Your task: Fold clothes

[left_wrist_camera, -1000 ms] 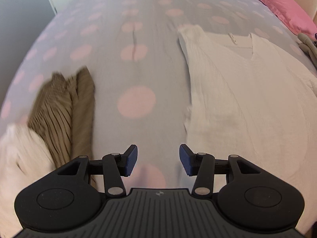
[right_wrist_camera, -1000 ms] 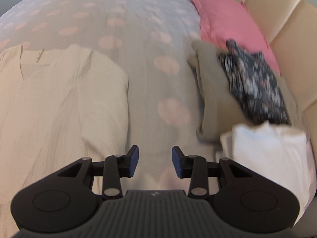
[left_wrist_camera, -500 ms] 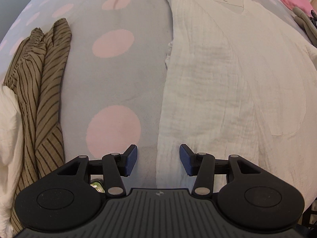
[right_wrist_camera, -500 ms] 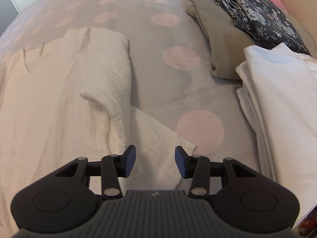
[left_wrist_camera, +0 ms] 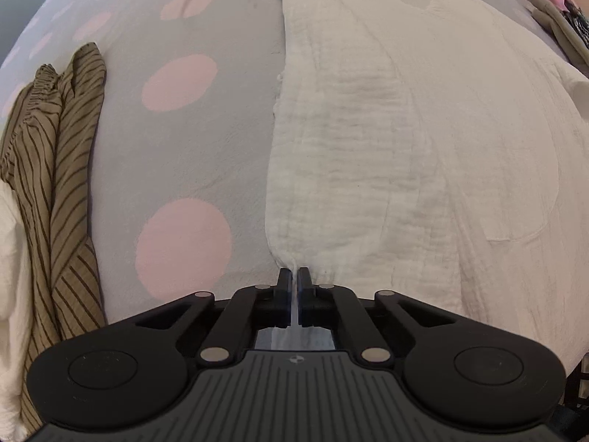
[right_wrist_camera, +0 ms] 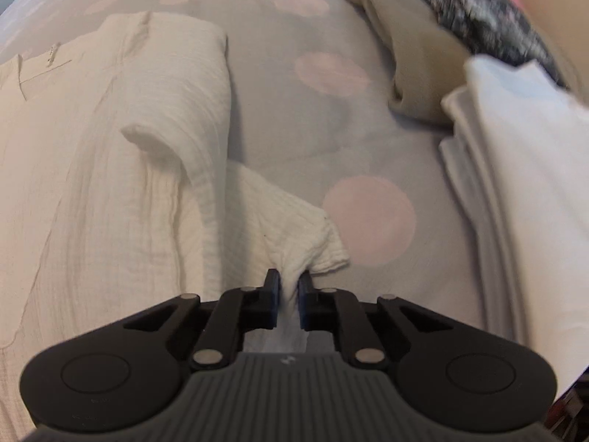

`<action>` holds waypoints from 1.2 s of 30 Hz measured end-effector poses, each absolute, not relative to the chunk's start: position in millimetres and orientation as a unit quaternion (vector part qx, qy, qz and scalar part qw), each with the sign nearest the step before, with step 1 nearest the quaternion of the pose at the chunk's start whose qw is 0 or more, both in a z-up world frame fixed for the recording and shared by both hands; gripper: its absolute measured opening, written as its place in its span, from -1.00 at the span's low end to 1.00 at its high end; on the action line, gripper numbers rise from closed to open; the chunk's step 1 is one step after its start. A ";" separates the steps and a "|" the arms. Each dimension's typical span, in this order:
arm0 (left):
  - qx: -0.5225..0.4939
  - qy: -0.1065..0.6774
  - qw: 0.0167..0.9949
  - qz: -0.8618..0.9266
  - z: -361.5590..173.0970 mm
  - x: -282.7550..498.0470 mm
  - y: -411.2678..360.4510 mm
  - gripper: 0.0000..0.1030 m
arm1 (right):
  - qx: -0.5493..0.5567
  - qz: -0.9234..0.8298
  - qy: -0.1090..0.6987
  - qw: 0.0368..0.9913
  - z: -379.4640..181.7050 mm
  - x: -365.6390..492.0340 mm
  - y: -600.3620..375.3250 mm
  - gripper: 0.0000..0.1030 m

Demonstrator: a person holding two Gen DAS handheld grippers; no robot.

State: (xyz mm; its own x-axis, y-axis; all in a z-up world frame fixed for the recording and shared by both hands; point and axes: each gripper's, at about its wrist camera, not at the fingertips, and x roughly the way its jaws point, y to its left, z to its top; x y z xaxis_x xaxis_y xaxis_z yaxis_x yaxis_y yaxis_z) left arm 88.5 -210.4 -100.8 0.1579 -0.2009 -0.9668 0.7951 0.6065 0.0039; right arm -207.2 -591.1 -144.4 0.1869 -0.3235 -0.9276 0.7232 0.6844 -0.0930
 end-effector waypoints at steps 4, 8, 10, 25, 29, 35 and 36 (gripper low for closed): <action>0.243 0.541 0.730 -0.341 -81.1 99.5 -199.8 -0.99 | 0.182 -0.393 0.496 0.753 -120.1 -216.5 -601.1 -0.79; 0.197 0.526 0.759 -0.329 -52.6 114.0 -187.1 -1.00 | 0.163 -0.453 0.445 0.755 -88.0 -227.9 -617.6 -0.79; 0.177 0.518 0.773 -0.319 -38.9 122.0 -185.2 -1.00 | 0.160 -0.484 0.416 0.753 -72.9 -235.7 -626.0 -0.79; 0.097 0.467 0.864 -0.159 -10.3 208.1 -137.5 -1.00 | 0.159 -0.609 0.308 0.713 -40.7 -276.3 -713.1 -0.79; 0.091 0.429 0.890 -0.126 -1.4 218.2 -130.2 -1.00 | 0.158 -0.617 0.301 0.709 -46.3 -274.4 -730.3 -0.79; 0.081 0.369 0.920 -0.099 17.4 229.4 -135.0 -1.00 | 0.132 -0.628 0.280 0.714 -42.4 -259.7 -742.5 -0.79; 0.083 0.369 0.921 -0.096 16.9 232.5 -136.7 -1.00 | 0.127 -0.630 0.278 0.714 -42.0 -256.5 -743.7 -0.79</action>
